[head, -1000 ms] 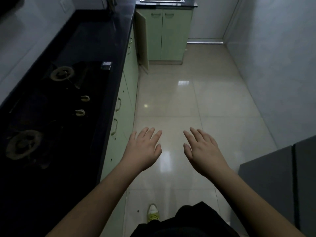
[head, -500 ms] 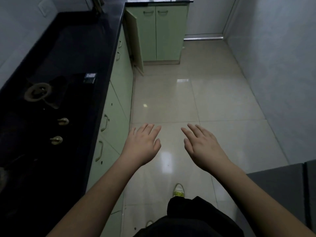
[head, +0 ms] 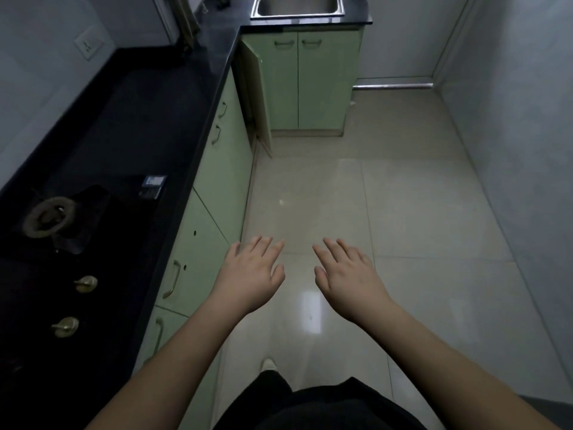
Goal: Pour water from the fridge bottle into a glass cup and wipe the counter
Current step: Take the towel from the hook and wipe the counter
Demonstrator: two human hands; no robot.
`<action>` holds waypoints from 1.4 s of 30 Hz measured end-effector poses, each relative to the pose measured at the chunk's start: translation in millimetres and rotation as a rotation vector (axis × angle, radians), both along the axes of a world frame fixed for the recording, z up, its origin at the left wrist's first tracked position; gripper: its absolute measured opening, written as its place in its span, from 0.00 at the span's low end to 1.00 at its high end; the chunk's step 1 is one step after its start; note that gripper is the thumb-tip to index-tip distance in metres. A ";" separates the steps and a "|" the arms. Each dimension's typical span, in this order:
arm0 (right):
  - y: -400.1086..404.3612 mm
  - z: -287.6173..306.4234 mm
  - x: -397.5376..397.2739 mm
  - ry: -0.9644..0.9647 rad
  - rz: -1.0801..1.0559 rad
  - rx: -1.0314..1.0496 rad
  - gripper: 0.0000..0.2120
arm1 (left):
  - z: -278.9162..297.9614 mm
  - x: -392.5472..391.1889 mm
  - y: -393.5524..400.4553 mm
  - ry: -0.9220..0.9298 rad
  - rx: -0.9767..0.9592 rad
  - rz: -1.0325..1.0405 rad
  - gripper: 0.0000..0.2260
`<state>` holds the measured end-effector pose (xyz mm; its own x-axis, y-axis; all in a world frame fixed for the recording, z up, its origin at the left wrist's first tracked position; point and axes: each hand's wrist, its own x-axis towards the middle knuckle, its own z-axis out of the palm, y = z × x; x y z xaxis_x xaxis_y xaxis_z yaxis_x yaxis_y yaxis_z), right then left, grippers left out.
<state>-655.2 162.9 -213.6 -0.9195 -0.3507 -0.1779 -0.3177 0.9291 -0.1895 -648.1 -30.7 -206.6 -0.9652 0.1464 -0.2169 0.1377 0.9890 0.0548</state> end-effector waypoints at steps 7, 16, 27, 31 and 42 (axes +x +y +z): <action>-35.7 -7.3 -90.7 0.056 -0.066 0.034 0.27 | -3.9 -83.2 -28.4 -0.012 0.039 0.012 0.37; -113.0 2.5 -222.7 0.113 -0.083 0.010 0.28 | -3.7 -214.3 -116.4 0.016 0.045 0.023 0.37; -137.8 6.8 -375.1 0.124 -0.091 0.028 0.27 | 11.9 -376.5 -138.2 0.012 0.100 -0.003 0.25; -124.1 3.8 -440.5 0.168 -0.094 0.001 0.27 | 14.3 -443.0 -134.0 0.002 0.087 -0.014 0.24; -111.0 12.4 -651.7 0.179 0.060 -0.016 0.27 | 31.6 -621.1 -117.6 0.016 0.000 0.153 0.26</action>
